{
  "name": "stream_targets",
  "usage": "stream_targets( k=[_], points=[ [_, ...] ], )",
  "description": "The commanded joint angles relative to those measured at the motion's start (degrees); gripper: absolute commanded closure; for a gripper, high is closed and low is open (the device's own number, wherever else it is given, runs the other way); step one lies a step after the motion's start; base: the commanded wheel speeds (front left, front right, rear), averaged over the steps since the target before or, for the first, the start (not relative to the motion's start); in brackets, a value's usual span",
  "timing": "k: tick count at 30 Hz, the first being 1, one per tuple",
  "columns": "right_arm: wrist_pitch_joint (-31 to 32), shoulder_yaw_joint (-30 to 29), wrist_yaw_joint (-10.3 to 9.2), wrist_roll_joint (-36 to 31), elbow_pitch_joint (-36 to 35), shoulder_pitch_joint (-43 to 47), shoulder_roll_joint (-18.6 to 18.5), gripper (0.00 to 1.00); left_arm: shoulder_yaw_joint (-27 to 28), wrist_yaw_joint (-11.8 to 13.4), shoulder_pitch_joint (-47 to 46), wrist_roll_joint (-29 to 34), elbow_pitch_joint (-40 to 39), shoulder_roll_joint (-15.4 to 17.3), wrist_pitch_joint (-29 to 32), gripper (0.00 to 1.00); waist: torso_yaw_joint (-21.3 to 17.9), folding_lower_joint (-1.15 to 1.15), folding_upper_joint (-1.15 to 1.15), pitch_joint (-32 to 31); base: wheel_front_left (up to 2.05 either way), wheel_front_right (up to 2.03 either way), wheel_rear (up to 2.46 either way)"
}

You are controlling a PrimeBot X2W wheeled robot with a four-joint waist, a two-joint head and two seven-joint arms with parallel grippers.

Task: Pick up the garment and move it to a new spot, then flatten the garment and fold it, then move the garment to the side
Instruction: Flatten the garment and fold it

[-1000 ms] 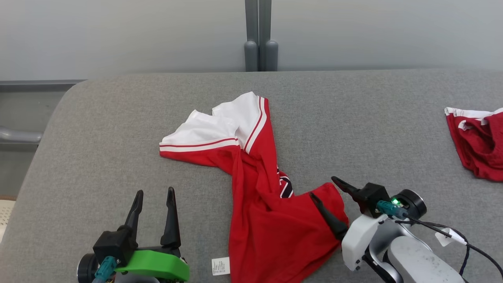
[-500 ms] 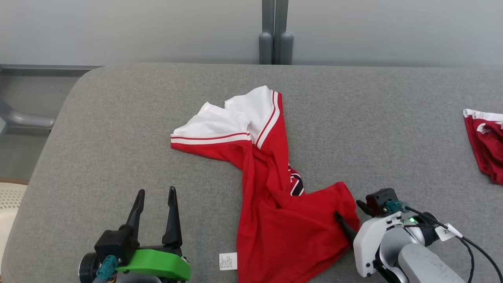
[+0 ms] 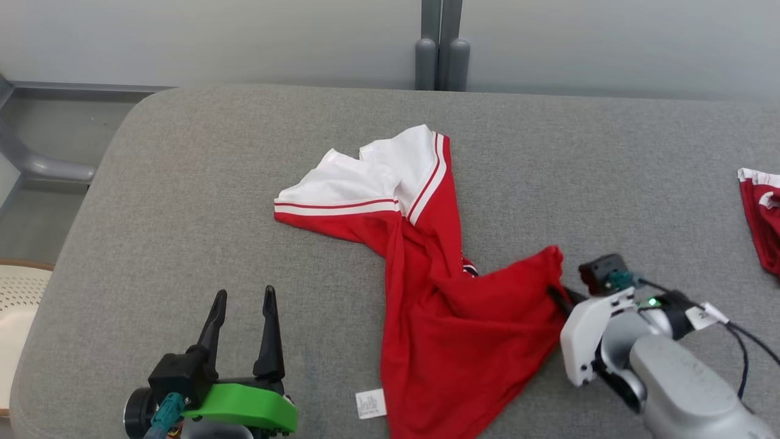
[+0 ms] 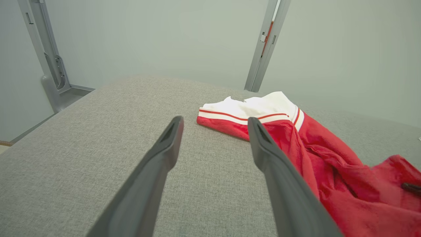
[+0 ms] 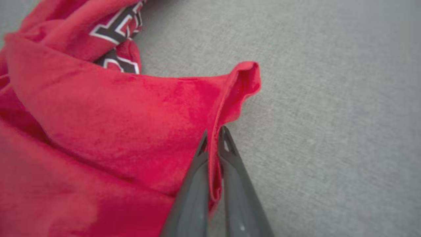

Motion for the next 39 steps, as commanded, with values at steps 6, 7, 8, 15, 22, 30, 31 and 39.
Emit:
stream_targets(
  k=[6, 7, 8, 15, 22, 30, 31, 39],
  points=[
    [-3.76, -5.11, -0.08, -3.51, 7.22, -10.63, -4.31, 1.00, -0.53, -0.24, -1.45, -0.01, -0.69, 0.12, -0.02, 0.00, 0.67, 0.00, 0.00, 2.25, 0.00, 0.00, 0.00],
    [-4.24, -5.93, -0.08, -3.96, 8.46, -12.20, -4.89, 1.00, -0.63, -0.29, -1.60, 0.06, -0.72, 0.13, -0.02, 0.00, 0.85, 0.00, 0.00, 2.61, 0.00, 0.00, 0.00],
    [-4.54, -6.65, -0.08, -4.43, 9.51, -13.53, -5.51, 1.00, -0.74, -0.31, -1.78, 0.11, -0.79, 0.12, -0.02, 0.00, 1.01, 0.00, 0.00, 3.01, 0.00, 0.00, 0.00],
    [-6.28, -11.29, -0.08, -9.43, 17.83, -23.08, -10.45, 1.00, -1.87, -0.34, -3.24, 0.57, -1.03, 0.12, -0.02, 0.00, 2.88, 0.00, 0.00, 6.23, 0.00, 0.00, 0.00],
    [-8.08, -14.83, -0.08, -15.87, 24.40, -30.60, -13.10, 1.00, -2.92, -0.30, -4.97, 1.02, -1.01, 0.13, -0.02, 0.00, 4.97, 0.00, 0.00, 9.07, 0.00, 0.00, 0.00],
    [-11.58, -18.05, -0.08, -21.14, 28.53, -34.41, -11.77, 0.00, -2.75, -0.04, -5.44, 1.47, -0.48, 0.12, -0.02, 0.00, 4.90, 0.00, 0.00, 8.92, 0.00, 0.00, 0.00],
    [-12.13, -18.27, -0.08, -21.44, 28.79, -34.50, -11.47, 0.00, -2.72, -0.02, -5.39, 1.45, -0.48, 0.12, -0.02, 0.00, 4.71, 0.00, 0.00, 8.72, 0.00, 0.00, 0.00],
    [-15.90, -16.48, -0.08, -21.46, 28.81, -32.97, -5.91, 0.00, -2.29, 0.36, -4.19, 1.27, -0.44, 0.13, -0.02, 0.00, 3.02, 0.00, 0.00, 6.57, 0.00, 0.00, 0.00]
  ],
)
